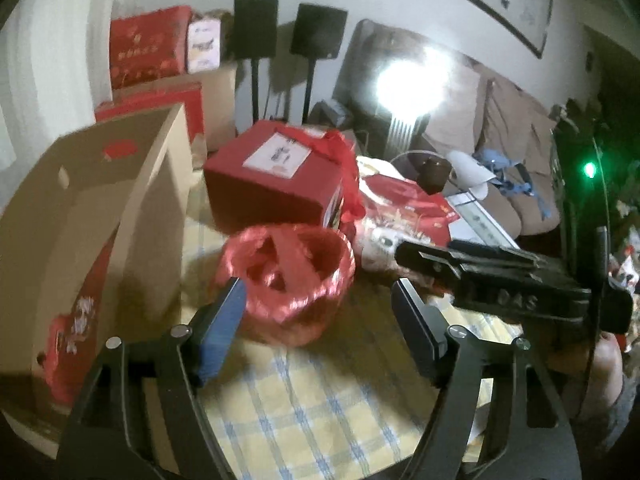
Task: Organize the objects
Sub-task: 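Close the right tool on the red coil and lift it, then carry the red coil over the cardboard box with the right tool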
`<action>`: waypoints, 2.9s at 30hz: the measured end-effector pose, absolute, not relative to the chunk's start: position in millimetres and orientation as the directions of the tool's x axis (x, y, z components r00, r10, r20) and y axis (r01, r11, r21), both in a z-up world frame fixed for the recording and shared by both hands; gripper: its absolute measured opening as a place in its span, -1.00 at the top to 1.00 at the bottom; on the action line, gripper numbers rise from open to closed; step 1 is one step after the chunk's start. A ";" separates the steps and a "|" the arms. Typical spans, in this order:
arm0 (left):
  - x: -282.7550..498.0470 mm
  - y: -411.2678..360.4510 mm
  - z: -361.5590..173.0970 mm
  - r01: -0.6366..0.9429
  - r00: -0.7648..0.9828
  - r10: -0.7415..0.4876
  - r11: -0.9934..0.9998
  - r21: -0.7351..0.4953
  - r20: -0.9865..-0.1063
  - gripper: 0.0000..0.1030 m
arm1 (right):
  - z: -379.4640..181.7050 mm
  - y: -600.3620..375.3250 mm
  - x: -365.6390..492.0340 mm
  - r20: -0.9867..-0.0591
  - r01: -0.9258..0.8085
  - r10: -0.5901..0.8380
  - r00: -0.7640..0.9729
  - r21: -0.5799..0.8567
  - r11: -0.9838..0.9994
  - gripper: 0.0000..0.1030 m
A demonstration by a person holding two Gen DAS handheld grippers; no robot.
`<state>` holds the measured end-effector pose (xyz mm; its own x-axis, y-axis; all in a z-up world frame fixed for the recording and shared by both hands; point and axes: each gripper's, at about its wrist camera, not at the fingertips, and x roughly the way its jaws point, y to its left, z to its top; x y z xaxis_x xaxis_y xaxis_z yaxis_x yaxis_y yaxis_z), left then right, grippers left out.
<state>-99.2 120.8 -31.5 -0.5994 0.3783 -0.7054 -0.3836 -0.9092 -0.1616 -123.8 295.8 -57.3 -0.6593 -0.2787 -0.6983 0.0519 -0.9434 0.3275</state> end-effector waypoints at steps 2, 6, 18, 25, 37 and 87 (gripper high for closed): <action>-97.5 118.9 -35.4 -0.381 -0.591 0.378 -0.909 -0.167 -0.713 -0.40 | -57.2 287.6 -129.7 -0.703 0.068 -0.301 -0.645 0.339 -0.938 -0.59; -97.9 114.2 -40.5 -0.368 -0.585 0.368 -0.914 -0.168 -0.723 -0.40 | -58.3 270.6 -144.6 -0.714 0.102 -0.340 -0.612 0.356 -0.929 -0.40; -95.7 105.8 -38.3 -0.373 -0.544 0.409 -0.900 -0.225 -0.732 -0.37 | -73.8 263.0 -148.1 -0.779 0.132 -0.339 -0.528 0.319 -0.939 0.35; -101.9 108.8 -29.0 -0.366 -0.557 0.407 -0.903 -0.225 -0.724 -0.37 | -86.2 279.0 -132.5 -0.772 0.123 -0.355 -0.527 0.344 -0.931 0.48; -118.5 137.3 -43.9 -0.388 -0.536 0.292 -0.918 -0.076 -0.792 0.00 | -84.7 270.0 -123.7 -0.750 0.143 -0.368 -0.549 0.350 -0.926 0.49; -120.7 -34.4 45.3 -0.161 -0.694 0.224 -0.975 -0.156 -0.684 0.41 | 37.9 102.9 -151.9 -0.682 0.374 -0.388 -0.620 0.178 -0.910 0.63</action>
<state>-120.7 -34.4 45.3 -0.6941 0.2237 -0.6843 -0.1606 -0.9747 -0.1557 -151.9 102.9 37.9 -0.6199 -0.3877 -0.6822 0.3736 -0.9104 0.1780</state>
